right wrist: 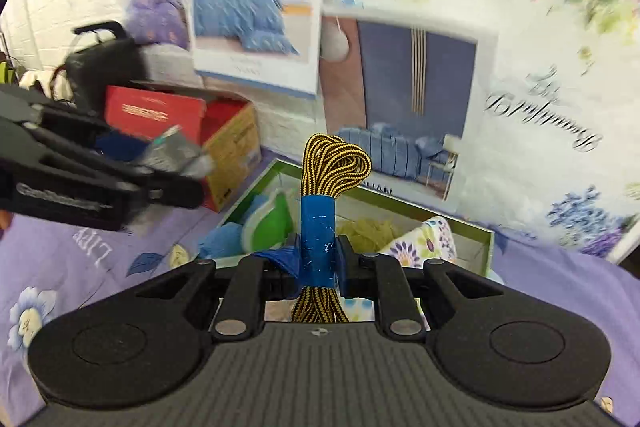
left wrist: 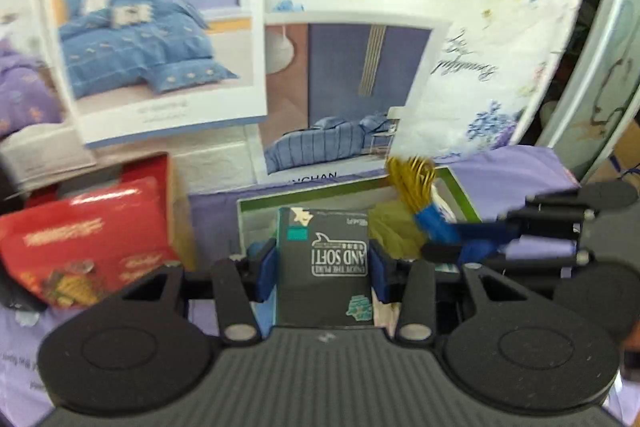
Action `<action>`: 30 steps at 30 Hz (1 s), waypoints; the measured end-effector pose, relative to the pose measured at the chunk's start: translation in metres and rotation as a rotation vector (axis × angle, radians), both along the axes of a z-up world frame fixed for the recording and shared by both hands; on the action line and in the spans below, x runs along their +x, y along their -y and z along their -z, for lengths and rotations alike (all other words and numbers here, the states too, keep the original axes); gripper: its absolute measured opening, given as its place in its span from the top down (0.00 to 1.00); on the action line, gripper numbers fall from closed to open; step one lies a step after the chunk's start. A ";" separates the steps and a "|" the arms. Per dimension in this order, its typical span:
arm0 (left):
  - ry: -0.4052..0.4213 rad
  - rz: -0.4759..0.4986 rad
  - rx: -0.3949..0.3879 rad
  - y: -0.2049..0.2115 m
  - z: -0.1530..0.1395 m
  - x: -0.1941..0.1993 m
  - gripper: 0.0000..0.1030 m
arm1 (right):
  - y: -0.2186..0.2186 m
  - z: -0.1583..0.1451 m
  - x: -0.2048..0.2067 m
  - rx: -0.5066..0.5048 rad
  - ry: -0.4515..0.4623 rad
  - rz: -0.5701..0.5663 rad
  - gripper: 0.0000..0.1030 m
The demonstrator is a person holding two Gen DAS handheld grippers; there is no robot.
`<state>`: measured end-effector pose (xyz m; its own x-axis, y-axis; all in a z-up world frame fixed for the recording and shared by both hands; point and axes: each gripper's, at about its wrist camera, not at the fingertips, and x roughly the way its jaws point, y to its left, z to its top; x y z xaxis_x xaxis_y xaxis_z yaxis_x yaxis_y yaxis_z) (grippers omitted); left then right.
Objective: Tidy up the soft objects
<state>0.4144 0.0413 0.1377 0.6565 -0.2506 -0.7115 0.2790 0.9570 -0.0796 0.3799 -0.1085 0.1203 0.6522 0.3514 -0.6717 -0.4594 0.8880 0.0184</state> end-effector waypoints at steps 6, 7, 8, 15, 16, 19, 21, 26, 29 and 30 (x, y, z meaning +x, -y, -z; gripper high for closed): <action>-0.023 -0.006 -0.004 0.016 0.010 0.038 0.21 | 0.012 0.007 0.026 0.103 -0.054 0.061 0.89; -0.024 -0.010 -0.012 0.016 0.009 0.038 0.21 | 0.015 0.006 0.026 0.111 -0.049 0.068 0.88; -0.019 -0.010 -0.010 0.017 0.008 0.037 0.21 | 0.018 0.005 0.025 0.115 -0.045 0.074 0.87; 0.003 -0.005 0.031 0.022 0.001 0.009 0.21 | 0.026 0.004 0.013 0.104 -0.047 0.090 0.82; 0.014 -0.008 0.030 0.023 -0.001 -0.001 0.21 | 0.028 0.003 0.006 0.102 -0.042 0.093 0.82; 0.069 0.005 0.041 0.026 -0.010 -0.039 0.20 | 0.037 -0.003 -0.019 0.109 -0.030 0.106 0.80; 0.104 0.014 0.050 0.031 -0.016 -0.066 0.20 | 0.045 -0.008 -0.040 0.114 -0.020 0.120 0.79; 0.195 0.055 0.058 0.041 -0.032 -0.130 0.18 | 0.058 -0.018 -0.090 0.122 0.006 0.135 0.77; 0.221 0.079 0.031 0.045 -0.041 -0.159 0.16 | 0.065 -0.024 -0.119 0.118 0.035 0.132 0.76; 0.229 0.084 0.021 0.045 -0.044 -0.168 0.11 | 0.066 -0.026 -0.129 0.110 0.048 0.129 0.75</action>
<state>0.2467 -0.0040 0.1816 0.7787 -0.2975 -0.5524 0.3660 0.9305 0.0149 0.2511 -0.1742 0.1464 0.7271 0.3324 -0.6007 -0.3445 0.9335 0.0995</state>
